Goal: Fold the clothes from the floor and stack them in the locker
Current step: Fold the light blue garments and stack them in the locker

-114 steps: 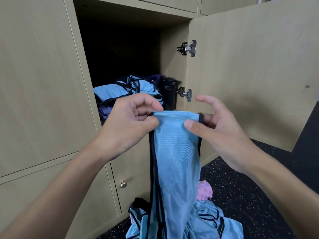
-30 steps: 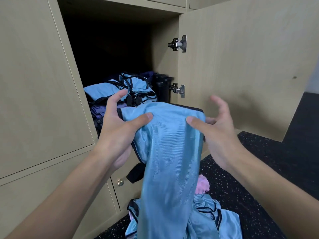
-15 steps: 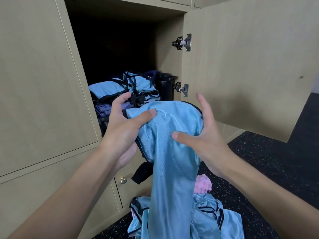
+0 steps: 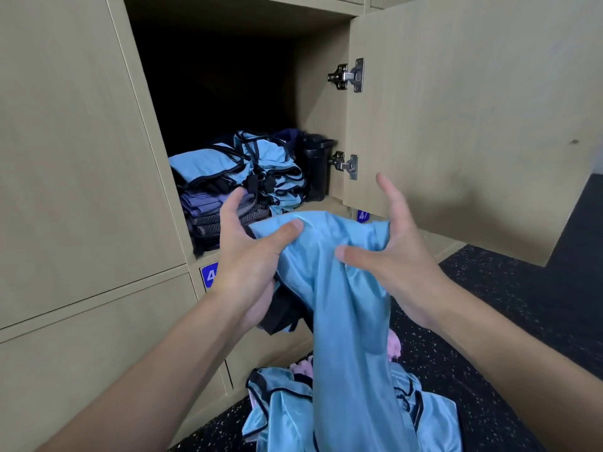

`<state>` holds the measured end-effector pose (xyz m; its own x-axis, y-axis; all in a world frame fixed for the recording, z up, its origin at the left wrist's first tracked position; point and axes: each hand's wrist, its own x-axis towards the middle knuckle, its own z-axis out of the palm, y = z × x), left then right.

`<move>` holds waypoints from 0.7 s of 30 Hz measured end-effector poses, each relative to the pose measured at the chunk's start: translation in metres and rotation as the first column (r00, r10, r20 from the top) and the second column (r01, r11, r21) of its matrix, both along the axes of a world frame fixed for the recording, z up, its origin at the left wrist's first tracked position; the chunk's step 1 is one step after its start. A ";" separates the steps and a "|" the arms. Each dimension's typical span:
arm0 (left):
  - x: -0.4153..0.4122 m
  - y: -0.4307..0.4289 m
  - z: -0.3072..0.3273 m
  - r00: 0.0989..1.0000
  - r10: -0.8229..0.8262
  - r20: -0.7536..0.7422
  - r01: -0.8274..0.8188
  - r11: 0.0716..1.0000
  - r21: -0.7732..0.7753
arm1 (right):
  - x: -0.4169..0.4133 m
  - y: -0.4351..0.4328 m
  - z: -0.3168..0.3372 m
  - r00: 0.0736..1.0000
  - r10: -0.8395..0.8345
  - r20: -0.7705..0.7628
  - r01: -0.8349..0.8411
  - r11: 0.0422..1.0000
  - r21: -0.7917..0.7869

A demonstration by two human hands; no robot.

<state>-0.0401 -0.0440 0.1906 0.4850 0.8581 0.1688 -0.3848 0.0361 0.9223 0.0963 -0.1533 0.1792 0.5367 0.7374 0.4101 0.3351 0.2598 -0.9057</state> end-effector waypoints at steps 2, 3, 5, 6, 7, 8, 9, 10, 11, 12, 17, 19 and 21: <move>0.001 -0.001 -0.004 0.999 -0.011 -0.045 0.011 1.000 -0.007 | 0.002 0.001 0.002 0.996 -0.090 -0.019 0.092 0.992 0.083; 0.002 -0.003 -0.006 0.994 -0.038 -0.099 0.038 0.999 0.000 | 0.005 0.002 0.001 0.993 -0.102 -0.053 0.108 0.988 0.112; 0.003 -0.007 -0.008 0.982 -0.084 -0.167 0.088 0.996 0.016 | 0.008 0.000 0.000 0.995 -0.063 -0.074 0.069 0.994 0.080; 0.003 -0.008 -0.007 0.983 -0.092 -0.162 0.097 0.995 0.024 | 0.008 -0.002 0.000 0.997 -0.007 -0.071 0.009 1.000 0.025; 0.002 -0.007 -0.005 0.986 -0.087 -0.144 0.094 0.995 0.036 | 0.007 -0.003 -0.001 0.996 0.067 -0.063 -0.069 0.997 -0.028; 0.001 -0.006 -0.002 0.989 -0.074 -0.130 0.081 0.995 0.050 | 0.005 -0.004 -0.003 0.990 0.130 -0.049 -0.133 0.989 -0.067; 0.000 -0.004 0.001 0.990 -0.059 -0.126 0.067 0.996 0.062 | 0.003 -0.003 -0.006 0.987 0.156 -0.039 -0.159 0.984 -0.079; -0.001 -0.003 0.003 0.991 -0.043 -0.126 0.052 0.997 0.063 | 0.002 -0.003 -0.007 0.987 0.155 -0.042 -0.158 0.985 -0.075; -0.002 -0.002 0.004 0.990 -0.034 -0.135 0.042 0.998 0.054 | 0.002 -0.001 -0.008 0.988 0.146 -0.054 -0.150 0.987 -0.065; -0.003 0.000 0.002 0.987 -0.032 -0.154 0.039 0.998 0.042 | 0.001 0.001 -0.008 0.989 0.136 -0.065 -0.140 0.989 -0.054; -0.002 0.006 -0.011 0.933 -0.056 -0.356 0.069 0.997 0.023 | 0.002 0.004 -0.006 0.996 0.014 -0.085 -0.014 1.000 0.008; -0.002 0.005 -0.015 0.911 -0.009 -0.412 0.046 0.996 0.080 | 0.003 0.003 -0.002 0.996 -0.036 -0.084 0.039 0.999 0.034; -0.004 0.002 -0.016 0.894 0.047 -0.446 0.017 0.990 0.139 | 0.006 0.002 -0.001 0.994 -0.079 -0.069 0.081 0.996 0.037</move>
